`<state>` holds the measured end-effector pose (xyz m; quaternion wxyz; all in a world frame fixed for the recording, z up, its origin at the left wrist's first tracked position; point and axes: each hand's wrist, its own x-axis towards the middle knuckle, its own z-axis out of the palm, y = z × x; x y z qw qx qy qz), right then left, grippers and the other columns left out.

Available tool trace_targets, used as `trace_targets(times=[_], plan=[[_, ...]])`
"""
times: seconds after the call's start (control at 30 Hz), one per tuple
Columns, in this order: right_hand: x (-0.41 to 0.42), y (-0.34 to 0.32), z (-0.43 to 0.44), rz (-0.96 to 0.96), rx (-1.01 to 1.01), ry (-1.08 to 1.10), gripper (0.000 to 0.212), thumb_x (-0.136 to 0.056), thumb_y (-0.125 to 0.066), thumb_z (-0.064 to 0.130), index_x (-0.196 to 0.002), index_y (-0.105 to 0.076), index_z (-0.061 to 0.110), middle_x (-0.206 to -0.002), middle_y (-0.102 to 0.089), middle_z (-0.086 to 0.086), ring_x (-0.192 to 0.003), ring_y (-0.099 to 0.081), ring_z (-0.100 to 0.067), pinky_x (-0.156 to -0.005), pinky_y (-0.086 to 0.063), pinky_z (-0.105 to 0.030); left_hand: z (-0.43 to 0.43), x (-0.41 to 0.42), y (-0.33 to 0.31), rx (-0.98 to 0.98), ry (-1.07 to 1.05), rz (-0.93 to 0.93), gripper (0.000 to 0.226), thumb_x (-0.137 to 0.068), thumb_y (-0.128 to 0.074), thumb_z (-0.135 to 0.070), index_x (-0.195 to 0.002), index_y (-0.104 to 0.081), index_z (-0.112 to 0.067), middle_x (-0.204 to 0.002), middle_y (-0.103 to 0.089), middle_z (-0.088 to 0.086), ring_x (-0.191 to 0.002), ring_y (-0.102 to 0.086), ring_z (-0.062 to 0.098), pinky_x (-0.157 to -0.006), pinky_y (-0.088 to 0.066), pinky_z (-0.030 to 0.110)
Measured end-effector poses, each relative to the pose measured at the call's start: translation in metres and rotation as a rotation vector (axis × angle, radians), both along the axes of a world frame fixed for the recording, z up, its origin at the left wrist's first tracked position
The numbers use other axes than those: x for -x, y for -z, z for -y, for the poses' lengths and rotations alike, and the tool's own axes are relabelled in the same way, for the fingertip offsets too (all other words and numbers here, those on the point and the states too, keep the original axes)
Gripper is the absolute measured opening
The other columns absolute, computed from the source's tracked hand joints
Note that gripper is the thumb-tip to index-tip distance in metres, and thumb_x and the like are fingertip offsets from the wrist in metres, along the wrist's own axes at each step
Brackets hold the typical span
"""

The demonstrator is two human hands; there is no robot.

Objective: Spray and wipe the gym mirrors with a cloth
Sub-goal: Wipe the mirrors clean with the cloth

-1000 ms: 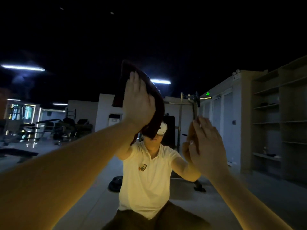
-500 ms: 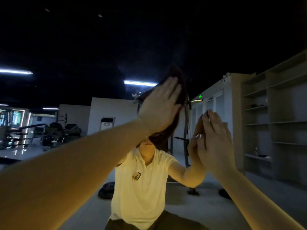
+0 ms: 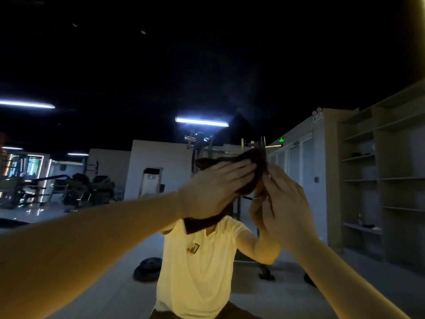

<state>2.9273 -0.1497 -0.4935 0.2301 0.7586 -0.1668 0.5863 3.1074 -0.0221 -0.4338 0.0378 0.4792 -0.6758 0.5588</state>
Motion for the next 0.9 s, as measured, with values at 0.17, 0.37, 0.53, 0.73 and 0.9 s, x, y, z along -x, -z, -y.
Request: trace_targets(times=[0.17,0.37,0.53,0.73,0.9], plan=[[0.000,-0.003,0.005,-0.004,0.012,0.032,0.062,-0.092,-0.034,0.032,-0.145,-0.054,0.006,-0.153,-0.051,-0.012,-0.143,-0.047,-0.029,-0.113,-0.043,-0.054,-0.027,-0.026,-0.102,0.268,-0.272,-0.114,0.061,-0.108,-0.025,-0.045,-0.161,-0.033,-0.016,-0.172,-0.019,0.014,-0.161,-0.010,0.029,-0.131,-0.013,0.049],[0.004,-0.036,0.015,0.115,0.027,0.047,0.061,-0.092,-0.033,0.032,-0.147,-0.047,0.009,-0.157,-0.040,-0.013,-0.144,-0.037,-0.028,-0.118,-0.032,-0.047,0.026,0.030,-0.091,0.389,-0.125,-0.362,0.063,-0.111,-0.028,-0.043,-0.164,-0.026,-0.009,-0.173,-0.014,0.016,-0.162,-0.005,0.029,-0.131,-0.001,0.046],[0.017,-0.092,0.047,0.207,-0.062,0.150,0.069,-0.099,-0.017,0.039,-0.159,-0.030,0.009,-0.169,-0.023,-0.013,-0.155,-0.024,-0.030,-0.126,-0.023,-0.053,0.017,0.009,-0.066,-0.091,-0.126,0.165,0.062,-0.108,-0.022,-0.050,-0.164,-0.020,-0.025,-0.174,-0.006,0.002,-0.159,0.010,0.015,-0.128,0.012,0.039],[0.010,-0.081,0.067,0.202,-0.004,0.189,0.062,-0.107,-0.015,0.043,-0.161,-0.008,0.014,-0.171,-0.011,-0.009,-0.159,-0.005,-0.024,-0.129,-0.009,-0.050,-0.002,0.007,-0.177,0.386,-0.259,-0.288,0.065,-0.111,-0.021,-0.050,-0.166,-0.019,-0.017,-0.175,-0.004,0.011,-0.162,0.001,0.027,-0.132,-0.002,0.044],[0.008,-0.075,0.070,0.194,0.010,0.185,0.063,-0.108,-0.014,0.043,-0.163,-0.012,0.012,-0.172,-0.010,-0.010,-0.160,-0.004,-0.025,-0.128,-0.009,-0.053,0.042,0.052,-0.172,0.532,-0.181,-0.482,0.064,-0.112,-0.020,-0.045,-0.166,-0.015,-0.011,-0.175,-0.005,0.014,-0.162,0.001,0.028,-0.131,0.000,0.045]])
